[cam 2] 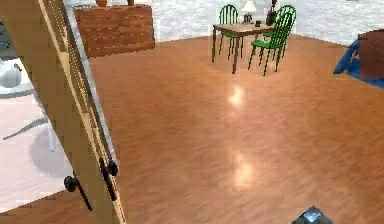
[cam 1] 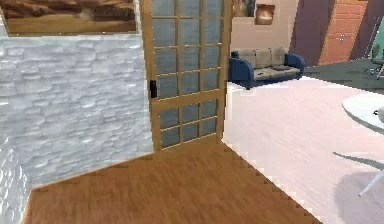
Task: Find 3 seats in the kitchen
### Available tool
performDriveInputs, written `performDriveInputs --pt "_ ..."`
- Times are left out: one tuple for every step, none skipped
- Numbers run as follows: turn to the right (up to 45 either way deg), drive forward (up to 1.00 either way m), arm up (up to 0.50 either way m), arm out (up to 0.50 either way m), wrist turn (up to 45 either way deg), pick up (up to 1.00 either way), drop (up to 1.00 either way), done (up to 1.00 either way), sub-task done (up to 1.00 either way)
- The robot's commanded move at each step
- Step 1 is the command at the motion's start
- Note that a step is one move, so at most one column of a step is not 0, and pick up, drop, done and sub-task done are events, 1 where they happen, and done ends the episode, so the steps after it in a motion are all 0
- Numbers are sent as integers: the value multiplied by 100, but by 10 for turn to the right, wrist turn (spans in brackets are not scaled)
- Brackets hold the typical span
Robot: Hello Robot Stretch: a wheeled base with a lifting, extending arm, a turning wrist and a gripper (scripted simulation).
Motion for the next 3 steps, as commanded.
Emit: performDriveInputs --pt "0 55 0 0 0 0 0 0 0" --pt "240 0 0 0 0 0 0 0 0" --pt "0 100 0 0 0 0 0 0 0"
